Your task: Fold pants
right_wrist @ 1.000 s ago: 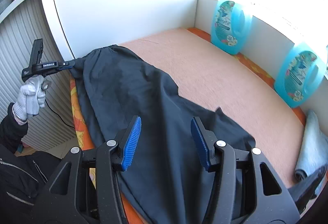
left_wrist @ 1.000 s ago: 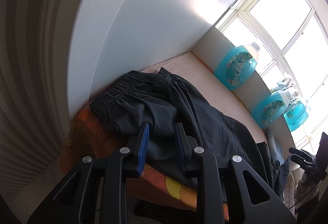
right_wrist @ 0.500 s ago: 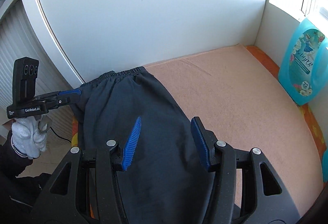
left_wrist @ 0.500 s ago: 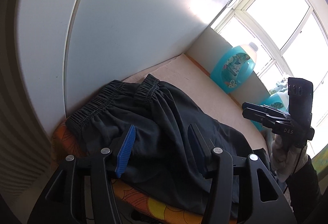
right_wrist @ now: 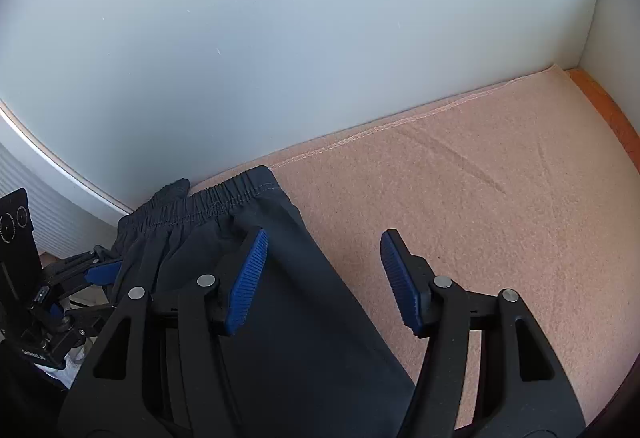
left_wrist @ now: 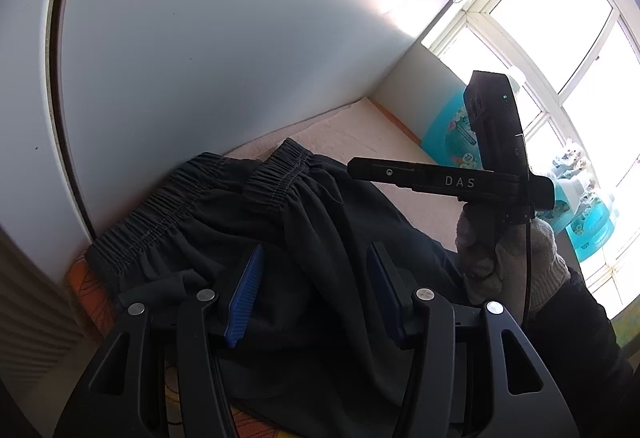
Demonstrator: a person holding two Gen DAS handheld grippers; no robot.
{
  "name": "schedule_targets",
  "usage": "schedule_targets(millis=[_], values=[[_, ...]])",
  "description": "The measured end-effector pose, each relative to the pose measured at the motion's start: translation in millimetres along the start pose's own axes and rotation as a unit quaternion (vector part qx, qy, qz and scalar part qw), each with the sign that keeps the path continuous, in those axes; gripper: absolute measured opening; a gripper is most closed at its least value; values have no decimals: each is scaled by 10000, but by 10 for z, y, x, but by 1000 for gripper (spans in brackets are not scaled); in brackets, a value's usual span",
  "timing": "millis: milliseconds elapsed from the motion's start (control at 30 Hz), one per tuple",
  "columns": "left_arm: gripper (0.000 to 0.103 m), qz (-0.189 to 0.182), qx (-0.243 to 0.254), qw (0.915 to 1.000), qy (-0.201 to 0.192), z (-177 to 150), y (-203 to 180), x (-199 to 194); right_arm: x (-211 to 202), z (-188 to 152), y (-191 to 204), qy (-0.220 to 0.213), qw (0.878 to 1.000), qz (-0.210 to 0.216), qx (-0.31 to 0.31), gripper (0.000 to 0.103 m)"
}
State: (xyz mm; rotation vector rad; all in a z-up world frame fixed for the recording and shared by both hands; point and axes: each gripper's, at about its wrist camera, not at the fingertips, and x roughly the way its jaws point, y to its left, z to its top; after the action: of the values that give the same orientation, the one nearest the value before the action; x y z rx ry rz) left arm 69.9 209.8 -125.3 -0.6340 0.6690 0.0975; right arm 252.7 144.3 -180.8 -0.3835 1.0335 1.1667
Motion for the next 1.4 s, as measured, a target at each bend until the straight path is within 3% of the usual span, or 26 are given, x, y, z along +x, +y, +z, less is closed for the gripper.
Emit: schedule_targets(millis=[133,200,233,300,400,600,800,1067,1400], values=[[48,64,39,9999,-139,-6,-15,7,151,19,69,165,9995,265,-61,62],[34,99,70,9998,-180,-15,-26,14,194,-1,138,167,9993,285,-172,58],[31,102,71,9997,-190,-14,-26,21,203,-11,168,154,9992,313,-204,53],[19,95,98,9997,-198,-17,-24,27,201,-43,238,170,9989,384,-219,11],[10,50,137,9996,-249,-31,-19,7,125,-70,374,-14,9990,275,-350,7],[7,-196,-29,9985,-510,-78,42,-231,-301,-105,739,-486,9965,248,-628,5],[7,-260,-118,9967,-764,-132,89,-543,-471,17,1166,-666,9919,377,-1015,5],[7,62,-104,9952,-974,-202,213,-829,-54,126,1489,-411,9909,587,-1141,5],[7,376,-337,9977,-462,-394,426,-564,693,51,1495,325,9945,283,-956,5]])
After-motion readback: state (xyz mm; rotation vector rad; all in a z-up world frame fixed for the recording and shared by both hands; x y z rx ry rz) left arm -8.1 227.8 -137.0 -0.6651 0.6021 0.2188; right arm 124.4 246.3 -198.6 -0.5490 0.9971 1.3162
